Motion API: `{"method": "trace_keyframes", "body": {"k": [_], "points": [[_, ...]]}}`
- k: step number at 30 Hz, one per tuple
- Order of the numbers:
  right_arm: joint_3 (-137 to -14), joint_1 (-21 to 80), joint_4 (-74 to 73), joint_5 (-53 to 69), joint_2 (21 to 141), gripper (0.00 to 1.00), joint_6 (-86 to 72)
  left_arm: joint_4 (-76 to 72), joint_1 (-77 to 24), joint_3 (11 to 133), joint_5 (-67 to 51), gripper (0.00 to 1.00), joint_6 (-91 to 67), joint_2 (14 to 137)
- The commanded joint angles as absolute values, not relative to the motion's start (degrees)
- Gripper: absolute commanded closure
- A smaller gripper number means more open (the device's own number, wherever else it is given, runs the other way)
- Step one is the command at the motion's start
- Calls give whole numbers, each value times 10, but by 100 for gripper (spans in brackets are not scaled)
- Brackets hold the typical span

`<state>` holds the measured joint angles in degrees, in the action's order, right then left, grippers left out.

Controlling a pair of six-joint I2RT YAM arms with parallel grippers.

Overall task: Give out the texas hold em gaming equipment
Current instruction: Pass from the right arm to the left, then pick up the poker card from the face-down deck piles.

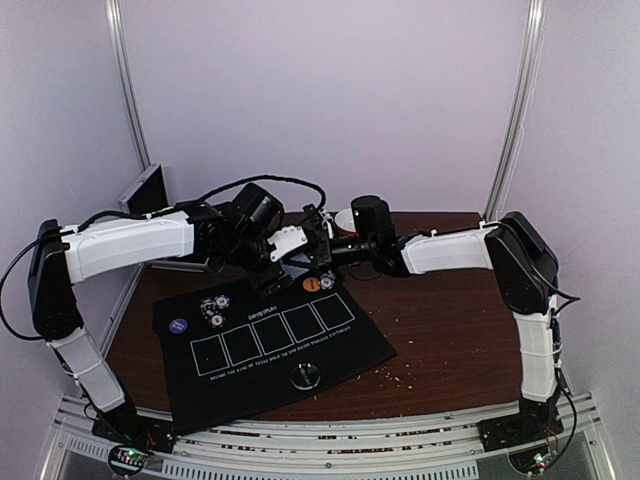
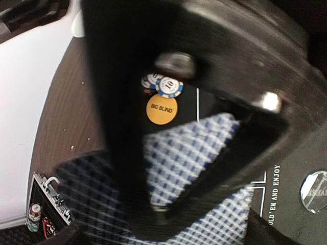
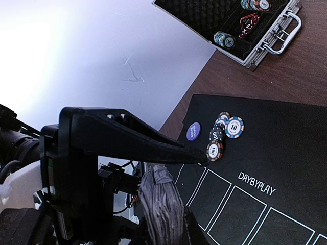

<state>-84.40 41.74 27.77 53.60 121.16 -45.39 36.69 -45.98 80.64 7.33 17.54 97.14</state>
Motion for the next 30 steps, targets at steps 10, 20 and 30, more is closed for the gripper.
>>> {"method": "trace_keyframes", "body": {"k": [10, 20, 30], "points": [[-877, 429, 131, 508, 1184, 82, -348, 320, -444, 788, 61, 44, 174, 953], [-887, 421, 43, 445, 1168, 67, -275, 327, -444, 760, 59, 44, 168, 937], [-899, 421, 46, 462, 1166, 64, -276, 319, -444, 748, 47, 45, 160, 946]]}}
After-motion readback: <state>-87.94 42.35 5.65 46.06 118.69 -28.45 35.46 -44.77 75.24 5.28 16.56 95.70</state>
